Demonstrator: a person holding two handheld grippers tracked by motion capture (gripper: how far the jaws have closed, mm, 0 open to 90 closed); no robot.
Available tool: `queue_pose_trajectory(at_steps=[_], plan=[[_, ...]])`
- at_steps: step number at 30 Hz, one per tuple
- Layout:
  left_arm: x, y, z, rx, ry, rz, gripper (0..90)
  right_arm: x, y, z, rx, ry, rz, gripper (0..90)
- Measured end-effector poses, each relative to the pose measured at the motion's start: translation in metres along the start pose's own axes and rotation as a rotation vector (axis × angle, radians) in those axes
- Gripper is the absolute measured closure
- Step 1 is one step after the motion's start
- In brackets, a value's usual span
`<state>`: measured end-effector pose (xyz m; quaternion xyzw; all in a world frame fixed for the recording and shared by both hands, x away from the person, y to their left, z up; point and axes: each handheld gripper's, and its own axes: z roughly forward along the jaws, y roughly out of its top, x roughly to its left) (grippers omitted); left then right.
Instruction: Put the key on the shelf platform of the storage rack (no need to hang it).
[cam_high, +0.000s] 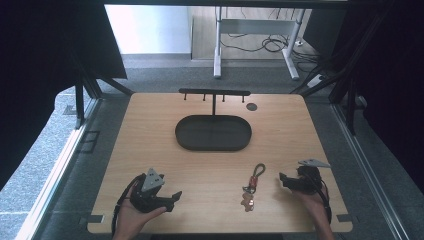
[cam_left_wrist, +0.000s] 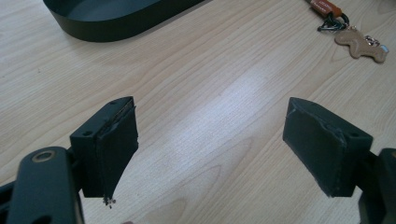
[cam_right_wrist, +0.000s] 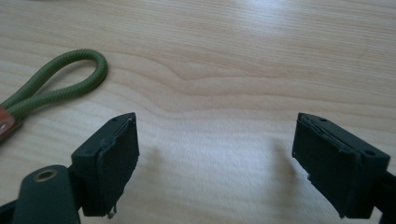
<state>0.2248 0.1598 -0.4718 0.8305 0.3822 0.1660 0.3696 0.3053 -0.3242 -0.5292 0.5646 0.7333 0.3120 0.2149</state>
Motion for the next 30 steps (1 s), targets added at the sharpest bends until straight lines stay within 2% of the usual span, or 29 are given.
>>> queue_pose_trajectory(at_steps=[6, 7, 9, 10, 12, 14, 15, 17, 21, 27, 30], plan=[[-0.006, 0.002, -0.006, -0.012, -0.002, 0.020, 18.4, -0.001, -0.003, -0.017, -0.034, -0.003, -0.022, 23.8], [-0.007, 0.002, -0.007, -0.017, -0.002, 0.024, 18.4, -0.004, -0.002, -0.024, -0.042, -0.022, -0.006, 27.3], [-0.009, 0.001, -0.010, -0.022, -0.003, 0.032, 18.4, -0.005, -0.002, -0.026, -0.044, -0.024, 0.002, 29.1], [-0.009, 0.000, -0.012, -0.025, -0.006, 0.029, 18.4, -0.009, -0.001, -0.030, -0.040, 0.002, 0.016, 34.1], [-0.008, 0.000, -0.015, -0.031, -0.008, 0.025, 18.4, -0.011, -0.001, -0.033, -0.035, 0.030, 0.024, 36.2], [-0.007, 0.000, -0.017, -0.035, -0.007, 0.025, 18.4, -0.011, -0.002, -0.033, -0.034, 0.038, 0.020, 37.1], [-0.006, 0.000, -0.019, -0.036, -0.003, 0.028, 18.4, -0.010, -0.003, -0.033, -0.024, 0.040, -0.009, 39.0], [-0.006, 0.001, -0.020, -0.041, -0.005, 0.026, 18.4, -0.010, -0.003, -0.033, -0.031, 0.030, -0.016, 43.0], [-0.006, 0.001, -0.021, -0.040, -0.006, 0.027, 18.4, -0.010, -0.003, -0.035, -0.034, 0.058, -0.011, 49.1], [-0.005, 0.000, -0.019, -0.020, 0.012, 0.029, 18.4, -0.007, -0.001, -0.044, -0.037, 0.140, -0.092, 66.7], [-0.002, 0.000, -0.020, -0.019, 0.024, 0.015, 18.4, -0.004, -0.001, -0.045, -0.039, 0.154, -0.131, 75.2]])
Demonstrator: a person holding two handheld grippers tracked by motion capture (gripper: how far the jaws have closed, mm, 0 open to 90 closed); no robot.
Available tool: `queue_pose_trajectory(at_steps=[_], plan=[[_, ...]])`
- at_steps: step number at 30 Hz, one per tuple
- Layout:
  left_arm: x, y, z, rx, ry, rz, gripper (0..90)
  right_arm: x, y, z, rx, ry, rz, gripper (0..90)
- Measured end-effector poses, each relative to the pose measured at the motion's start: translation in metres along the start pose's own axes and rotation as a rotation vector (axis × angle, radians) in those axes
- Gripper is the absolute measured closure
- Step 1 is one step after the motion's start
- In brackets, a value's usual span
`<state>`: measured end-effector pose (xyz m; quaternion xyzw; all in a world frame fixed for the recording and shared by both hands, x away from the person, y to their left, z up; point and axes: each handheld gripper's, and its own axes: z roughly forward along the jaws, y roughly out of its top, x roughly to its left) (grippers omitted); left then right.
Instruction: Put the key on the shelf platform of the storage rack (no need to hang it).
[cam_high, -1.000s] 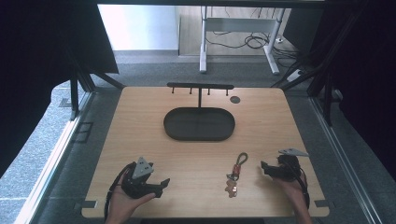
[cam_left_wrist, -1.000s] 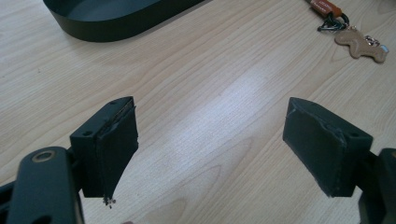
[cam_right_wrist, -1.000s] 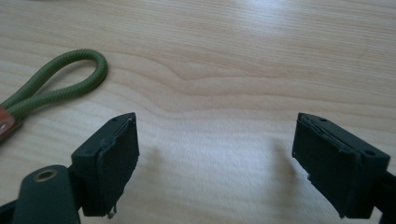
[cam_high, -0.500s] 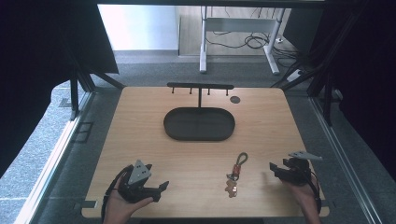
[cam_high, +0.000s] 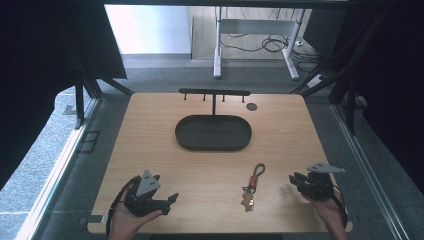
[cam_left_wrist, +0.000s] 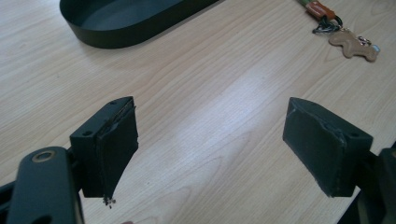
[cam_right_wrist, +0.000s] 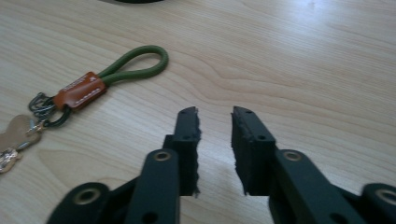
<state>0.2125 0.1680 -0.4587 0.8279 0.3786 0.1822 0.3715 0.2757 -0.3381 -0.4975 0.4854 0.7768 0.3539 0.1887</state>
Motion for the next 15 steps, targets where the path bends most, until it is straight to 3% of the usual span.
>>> queue_pose_trajectory(at_steps=[6, 15], plan=[[0.001, -0.001, 0.004, 0.016, 0.001, -0.002, 18.5, 0.001, 0.003, -0.001, 0.009, 0.034, -0.014, 89.5], [0.001, -0.002, 0.000, 0.011, 0.001, -0.005, 18.6, 0.002, 0.017, -0.023, 0.050, 0.056, -0.060, 90.0]])
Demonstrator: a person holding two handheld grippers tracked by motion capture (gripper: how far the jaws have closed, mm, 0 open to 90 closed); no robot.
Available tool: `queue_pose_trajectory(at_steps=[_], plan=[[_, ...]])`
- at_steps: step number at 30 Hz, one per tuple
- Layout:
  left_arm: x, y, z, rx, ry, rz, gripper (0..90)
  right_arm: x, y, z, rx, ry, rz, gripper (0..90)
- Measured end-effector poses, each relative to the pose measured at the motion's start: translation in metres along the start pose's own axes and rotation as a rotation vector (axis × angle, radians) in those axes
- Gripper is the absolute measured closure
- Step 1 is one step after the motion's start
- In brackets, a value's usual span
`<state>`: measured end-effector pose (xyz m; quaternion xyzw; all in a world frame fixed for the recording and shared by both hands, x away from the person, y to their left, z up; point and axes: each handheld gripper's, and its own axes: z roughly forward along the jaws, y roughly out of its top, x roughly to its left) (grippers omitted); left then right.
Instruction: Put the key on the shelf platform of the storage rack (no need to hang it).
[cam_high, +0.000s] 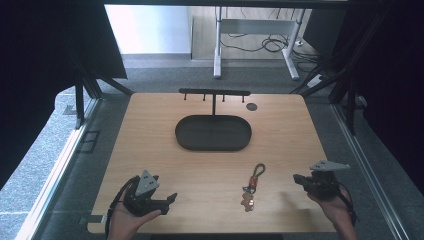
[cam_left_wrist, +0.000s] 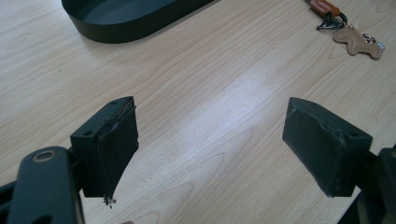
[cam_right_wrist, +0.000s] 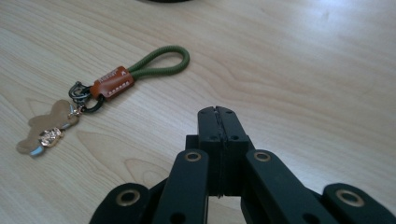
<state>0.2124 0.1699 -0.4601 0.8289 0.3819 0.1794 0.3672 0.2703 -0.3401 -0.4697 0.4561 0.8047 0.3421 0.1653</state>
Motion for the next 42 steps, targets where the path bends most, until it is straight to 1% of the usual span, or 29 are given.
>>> queue_pose_trajectory(at_steps=[3, 6, 7, 8, 9, 11, 14, 17, 20, 24, 28, 30, 34, 37, 39, 42], plan=[[0.000, 0.000, -0.001, -0.003, -0.001, 0.001, 18.6, 0.002, 0.014, -0.005, 0.021, -0.006, -0.029, 90.0], [-0.002, 0.002, -0.002, -0.012, -0.008, 0.000, 18.7, 0.007, 0.027, -0.002, 0.041, 0.002, -0.055, 90.0], [-0.002, 0.002, -0.002, -0.012, -0.008, 0.000, 18.9, 0.007, 0.027, -0.002, 0.041, 0.002, -0.055, 90.0], [-0.006, 0.004, -0.001, -0.009, -0.022, 0.017, 18.9, 0.013, 0.036, 0.004, 0.054, 0.009, -0.073, 90.0], [-0.008, 0.004, 0.000, -0.008, -0.028, 0.024, 18.9, 0.016, 0.039, 0.007, 0.058, 0.014, -0.081, 90.0], [-0.010, 0.005, 0.001, -0.004, -0.033, 0.029, 18.8, 0.020, 0.045, 0.014, 0.070, 0.022, -0.095, 90.0], [-0.010, 0.005, 0.003, 0.002, -0.035, 0.031, 18.9, 0.027, 0.054, 0.031, 0.094, 0.043, -0.125, 90.0], [-0.010, 0.004, 0.004, 0.006, -0.033, 0.029, 18.9, 0.033, 0.060, 0.046, 0.114, 0.058, -0.132, 90.0], [-0.010, 0.004, 0.004, 0.008, -0.037, 0.031, 18.9, 0.038, 0.062, 0.059, 0.130, 0.072, -0.132, 90.0], [-0.010, 0.004, 0.005, 0.010, -0.039, 0.032, 18.9, 0.044, 0.059, 0.075, 0.148, 0.087, -0.133, 90.0], [-0.011, 0.004, 0.007, 0.015, -0.041, 0.033, 18.9, 0.043, 0.057, 0.089, 0.177, 0.086, -0.127, 90.0], [-0.011, 0.004, 0.007, 0.015, -0.041, 0.034, 18.9, 0.042, 0.057, 0.095, 0.194, 0.076, -0.124, 90.0], [-0.009, 0.003, 0.005, 0.015, -0.039, 0.032, 18.8, 0.040, 0.057, 0.104, 0.222, 0.063, -0.116, 90.0], [-0.007, 0.003, 0.003, 0.010, -0.034, 0.027, 18.9, 0.039, 0.057, 0.106, 0.225, 0.059, -0.112, 90.0], [-0.004, 0.002, 0.001, 0.000, -0.026, 0.015, 18.9, 0.038, 0.055, 0.108, 0.220, 0.051, -0.104, 90.0], [-0.002, 0.002, -0.001, -0.002, -0.021, 0.012, 18.9, 0.038, 0.052, 0.111, 0.229, 0.047, -0.103, 90.0]])
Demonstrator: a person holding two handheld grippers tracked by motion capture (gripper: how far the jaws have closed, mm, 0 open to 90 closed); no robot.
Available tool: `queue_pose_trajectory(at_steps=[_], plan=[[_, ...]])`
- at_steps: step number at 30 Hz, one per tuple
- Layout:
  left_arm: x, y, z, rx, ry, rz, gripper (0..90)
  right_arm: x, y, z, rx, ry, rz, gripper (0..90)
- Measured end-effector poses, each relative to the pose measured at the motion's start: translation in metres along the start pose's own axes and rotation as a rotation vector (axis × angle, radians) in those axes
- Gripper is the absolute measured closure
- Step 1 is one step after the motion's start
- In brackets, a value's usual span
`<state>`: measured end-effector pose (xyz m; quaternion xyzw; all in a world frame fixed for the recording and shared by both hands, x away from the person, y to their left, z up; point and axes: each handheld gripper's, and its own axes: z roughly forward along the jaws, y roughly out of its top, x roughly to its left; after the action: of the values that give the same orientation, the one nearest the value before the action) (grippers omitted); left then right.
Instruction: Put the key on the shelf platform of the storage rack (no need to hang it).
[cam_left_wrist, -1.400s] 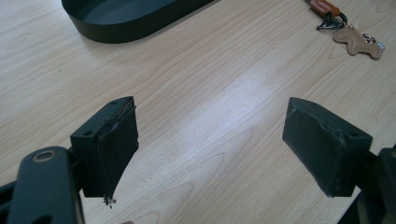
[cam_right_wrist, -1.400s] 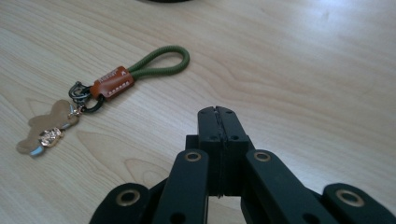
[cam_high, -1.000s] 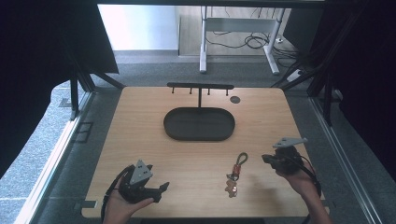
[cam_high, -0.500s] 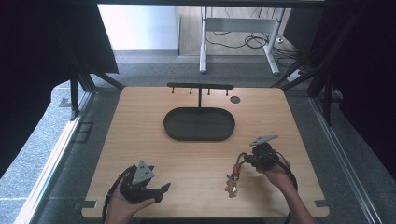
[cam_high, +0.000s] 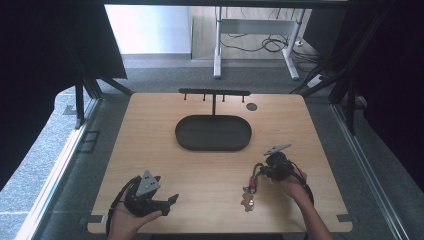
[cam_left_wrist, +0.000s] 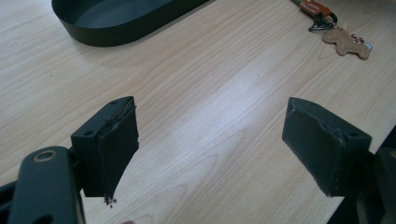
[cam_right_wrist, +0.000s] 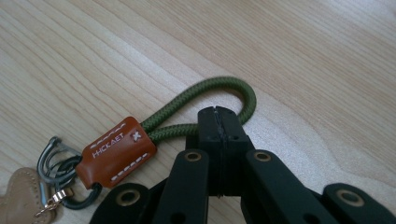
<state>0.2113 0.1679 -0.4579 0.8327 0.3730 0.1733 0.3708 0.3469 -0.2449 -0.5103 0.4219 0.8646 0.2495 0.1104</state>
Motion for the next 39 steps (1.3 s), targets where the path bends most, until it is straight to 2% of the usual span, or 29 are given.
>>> queue_pose_trajectory(at_steps=[10, 21, 34, 39], plan=[[-0.001, 0.000, 0.001, 0.004, -0.004, 0.004, 18.9, 0.001, 0.004, 0.006, 0.000, 0.001, -0.007, 90.0], [-0.001, 0.000, 0.004, 0.016, -0.010, 0.009, 18.9, 0.021, 0.022, 0.019, 0.002, 0.037, -0.068, 90.0], [-0.002, 0.000, 0.005, 0.020, -0.011, 0.012, 18.9, 0.037, 0.028, 0.024, -0.010, 0.078, -0.113, 90.0], [-0.001, 0.000, 0.004, 0.019, -0.010, 0.010, 18.9, 0.033, 0.028, 0.021, -0.018, 0.086, -0.100, 90.0]])
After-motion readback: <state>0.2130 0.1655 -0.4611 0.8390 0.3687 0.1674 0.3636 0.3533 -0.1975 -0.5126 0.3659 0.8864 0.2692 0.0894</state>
